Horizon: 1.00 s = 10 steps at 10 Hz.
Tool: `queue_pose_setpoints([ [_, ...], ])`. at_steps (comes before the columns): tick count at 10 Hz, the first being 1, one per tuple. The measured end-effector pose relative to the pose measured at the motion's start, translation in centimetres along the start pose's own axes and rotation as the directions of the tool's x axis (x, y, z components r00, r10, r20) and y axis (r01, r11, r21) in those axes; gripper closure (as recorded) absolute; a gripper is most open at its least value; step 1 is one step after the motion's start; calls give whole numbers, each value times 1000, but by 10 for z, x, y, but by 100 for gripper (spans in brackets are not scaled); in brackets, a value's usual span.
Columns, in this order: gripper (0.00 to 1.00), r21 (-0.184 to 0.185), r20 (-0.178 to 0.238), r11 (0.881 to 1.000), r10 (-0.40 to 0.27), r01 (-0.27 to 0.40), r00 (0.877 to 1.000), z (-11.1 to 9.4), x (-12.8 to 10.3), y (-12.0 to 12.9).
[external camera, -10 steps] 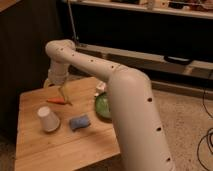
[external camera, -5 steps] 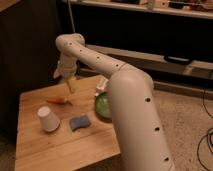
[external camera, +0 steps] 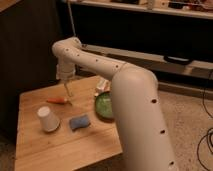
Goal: Place the pepper in the ceramic bowl
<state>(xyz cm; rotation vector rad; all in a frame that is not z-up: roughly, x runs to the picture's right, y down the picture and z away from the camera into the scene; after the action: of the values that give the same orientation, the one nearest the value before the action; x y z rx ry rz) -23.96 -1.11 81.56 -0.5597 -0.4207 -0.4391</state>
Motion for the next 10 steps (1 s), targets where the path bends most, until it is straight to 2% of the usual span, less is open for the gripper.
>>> queue_pose_setpoints([
  [1,20,15,-20,999,42,-42,999,14,-5,-4],
  [2,20,28,-25,998,56,-55,998,23,-9,-10],
  [3,20,37,-1,997,62,-61,998,33,-11,-13],
  [5,20,50,74,996,73,-77,995,60,2,-22],
  [6,20,46,106,996,75,-80,992,72,2,-24],
  [8,20,28,113,996,78,-82,991,96,2,-18],
  [10,20,14,113,996,82,-84,990,105,-1,-12],
])
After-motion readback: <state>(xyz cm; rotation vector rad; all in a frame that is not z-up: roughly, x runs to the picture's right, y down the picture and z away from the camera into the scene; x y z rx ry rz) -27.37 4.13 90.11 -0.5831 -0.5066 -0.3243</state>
